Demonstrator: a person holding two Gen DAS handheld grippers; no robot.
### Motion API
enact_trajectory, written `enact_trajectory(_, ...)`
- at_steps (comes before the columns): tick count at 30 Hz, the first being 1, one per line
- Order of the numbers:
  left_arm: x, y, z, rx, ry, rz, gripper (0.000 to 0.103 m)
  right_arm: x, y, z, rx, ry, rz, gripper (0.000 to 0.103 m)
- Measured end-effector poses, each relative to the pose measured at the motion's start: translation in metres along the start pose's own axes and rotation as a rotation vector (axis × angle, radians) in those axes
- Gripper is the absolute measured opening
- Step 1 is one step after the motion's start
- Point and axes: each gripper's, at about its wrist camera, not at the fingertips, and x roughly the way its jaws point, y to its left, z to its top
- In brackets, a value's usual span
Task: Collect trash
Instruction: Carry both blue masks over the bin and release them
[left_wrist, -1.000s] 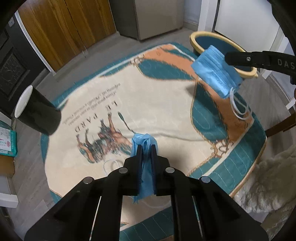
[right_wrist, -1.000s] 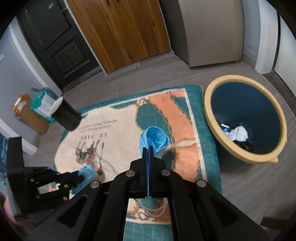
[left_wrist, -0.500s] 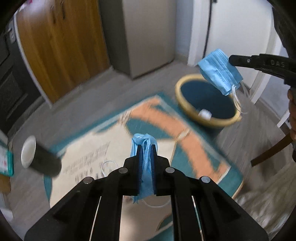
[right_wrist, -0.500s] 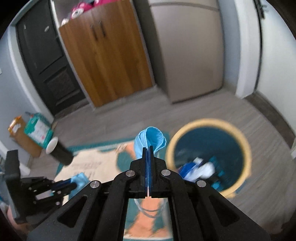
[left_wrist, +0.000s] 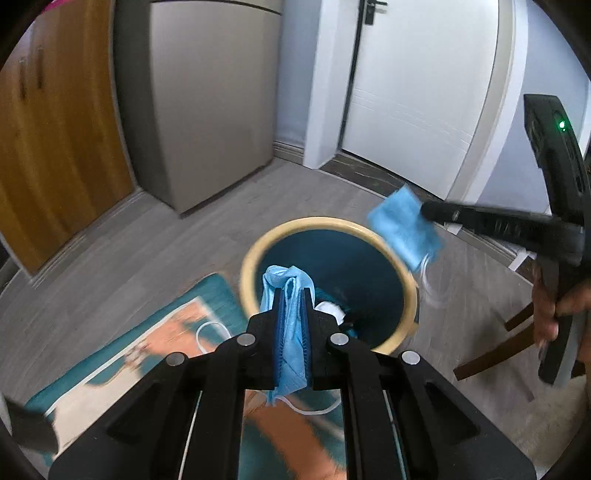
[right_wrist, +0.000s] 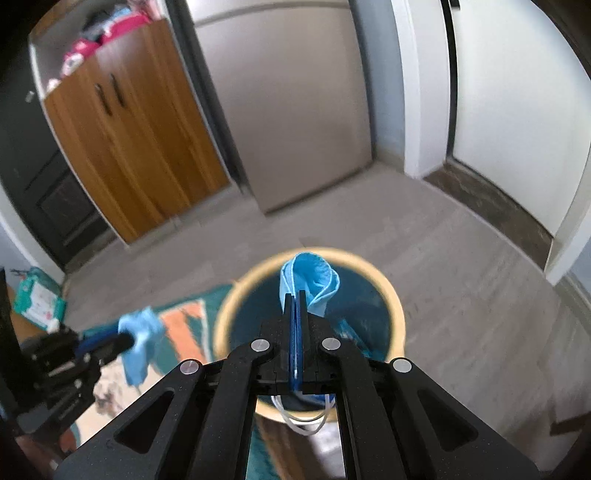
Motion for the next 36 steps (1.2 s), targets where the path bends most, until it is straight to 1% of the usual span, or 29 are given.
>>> enact_trajectory(2,0.025,-0.007,0.005,0.002,0.016,-0.006,0.008,0.015,-0.006,0.0,0.022,0.032,-0.01,0.002)
enact_trajectory(4,0.039,-0.014,0.007,0.003,0.019,-0.019,0.008,0.027,-0.012,-0.001,0.038,0.055,-0.017,0.002)
enact_trajectory(8,0.056,-0.022,0.006,0.021,0.002,-0.031,0.008,0.044,-0.014,-0.004,0.038,0.084,-0.022,0.002)
enact_trajectory(9,0.053,-0.024,0.004,0.023,-0.006,-0.033,0.01,0.046,-0.014,-0.003,0.03,0.085,-0.038,0.002)
enact_trajectory(10,0.052,-0.024,0.003,0.028,-0.012,-0.035,0.017,0.045,-0.013,-0.002,0.026,0.084,-0.047,0.002)
enact_trajectory(11,0.052,-0.025,0.004,0.037,-0.017,-0.028,0.029,0.045,-0.013,-0.002,0.027,0.083,-0.054,0.007)
enact_trajectory(12,0.048,-0.029,0.003,0.04,-0.023,-0.018,0.037,0.044,-0.014,-0.002,0.035,0.082,-0.059,0.012)
enact_trajectory(13,0.045,-0.029,0.003,0.037,-0.03,-0.016,0.051,0.042,-0.016,-0.001,0.047,0.079,-0.06,0.022)
enact_trajectory(14,0.038,-0.027,0.004,0.024,-0.045,-0.021,0.053,0.039,-0.018,0.0,0.062,0.071,-0.056,0.025)
enact_trajectory(15,0.034,-0.025,0.006,0.018,-0.048,-0.021,0.053,0.034,-0.019,0.0,0.068,0.063,-0.056,0.026)
enact_trajectory(17,0.02,-0.023,0.008,0.029,-0.042,-0.002,0.053,0.024,-0.018,0.002,0.062,0.043,-0.056,0.03)
enact_trajectory(18,0.013,-0.021,0.009,0.038,-0.043,0.01,0.054,0.021,-0.017,0.003,0.061,0.038,-0.052,0.03)
enact_trajectory(21,-0.011,-0.02,0.008,0.049,-0.045,0.027,0.063,-0.002,-0.01,0.0,0.052,0.02,-0.018,0.032)
enact_trajectory(23,-0.025,-0.022,0.007,0.046,-0.042,0.04,0.076,-0.016,-0.004,-0.005,0.026,0.011,-0.011,0.044)
enact_trajectory(26,-0.036,-0.021,0.002,0.032,-0.019,0.057,0.088,-0.03,0.006,-0.015,-0.04,0.01,-0.034,0.054)
enact_trajectory(27,-0.04,-0.019,-0.003,0.025,-0.002,0.062,0.089,-0.032,0.008,-0.019,-0.055,0.017,-0.036,0.057)
enact_trajectory(28,-0.043,-0.018,-0.007,0.019,0.014,0.069,0.094,-0.035,0.009,-0.024,-0.068,0.025,-0.038,0.063)
enact_trajectory(29,-0.044,-0.016,-0.011,0.014,0.028,0.076,0.097,-0.037,0.009,-0.029,-0.08,0.033,-0.046,0.071)
enact_trajectory(31,-0.043,-0.015,-0.017,0.003,0.044,0.077,0.097,-0.038,0.009,-0.038,-0.098,0.048,-0.061,0.078)
enact_trajectory(33,-0.037,-0.015,-0.021,0.016,0.064,0.09,0.097,-0.039,0.008,-0.046,-0.099,0.065,-0.072,0.082)
enact_trajectory(34,-0.036,-0.014,-0.023,0.022,0.07,0.097,0.097,-0.038,0.008,-0.047,-0.091,0.07,-0.076,0.086)
enact_trajectory(35,-0.033,-0.015,-0.024,0.028,0.08,0.103,0.097,-0.039,0.008,-0.048,-0.09,0.065,-0.077,0.09)
enact_trajectory(36,-0.031,-0.015,-0.025,0.032,0.089,0.105,0.097,-0.039,0.009,-0.048,-0.094,0.06,-0.079,0.091)
